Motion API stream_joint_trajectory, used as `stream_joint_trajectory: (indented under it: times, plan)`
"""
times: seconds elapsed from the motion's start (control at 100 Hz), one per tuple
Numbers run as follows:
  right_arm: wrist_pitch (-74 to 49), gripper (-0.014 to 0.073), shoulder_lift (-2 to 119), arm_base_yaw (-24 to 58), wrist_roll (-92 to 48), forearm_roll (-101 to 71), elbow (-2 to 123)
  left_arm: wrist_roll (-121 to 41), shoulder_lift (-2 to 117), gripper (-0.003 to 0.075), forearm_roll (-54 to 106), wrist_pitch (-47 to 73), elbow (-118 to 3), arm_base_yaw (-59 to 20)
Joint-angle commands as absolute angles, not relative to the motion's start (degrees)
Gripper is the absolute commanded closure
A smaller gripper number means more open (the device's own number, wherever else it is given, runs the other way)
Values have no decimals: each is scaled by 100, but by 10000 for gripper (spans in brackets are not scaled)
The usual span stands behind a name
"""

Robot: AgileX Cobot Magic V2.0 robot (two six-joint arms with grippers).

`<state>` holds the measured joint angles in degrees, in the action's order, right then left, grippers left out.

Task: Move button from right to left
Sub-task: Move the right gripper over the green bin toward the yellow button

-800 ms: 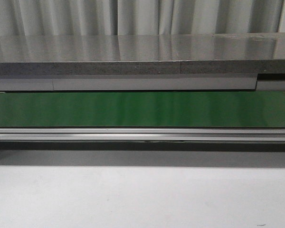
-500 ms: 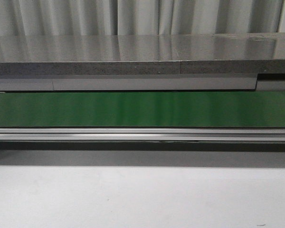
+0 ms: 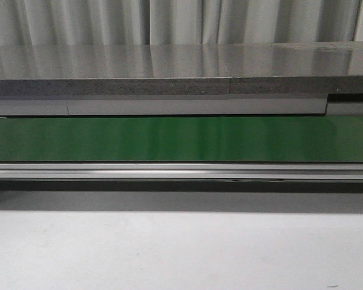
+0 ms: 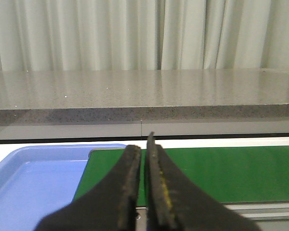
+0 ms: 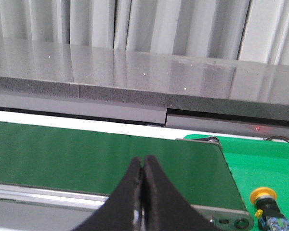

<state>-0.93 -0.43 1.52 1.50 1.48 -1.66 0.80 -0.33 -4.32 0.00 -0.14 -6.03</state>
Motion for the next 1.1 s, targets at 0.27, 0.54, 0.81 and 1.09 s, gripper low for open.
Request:
stream_joint_trajectory:
  times: [0.27, 0.54, 0.81, 1.09]
  plan:
    - [542, 661, -146, 141, 106, 123, -10, 137, -233, 715, -420, -469, 227, -655]
    - [-1028, 661, 98, 141, 106, 110, 1240, 137, -233, 715, -420, -469, 227, -655]
    - [-2284, 661, 1474, 141, 106, 109, 2771, 137, -233, 715, -420, -469, 227, -655]
    - [-3434, 661, 3330, 141, 452, 0, 4049, 137, -233, 715, -420, -469, 227, -655]
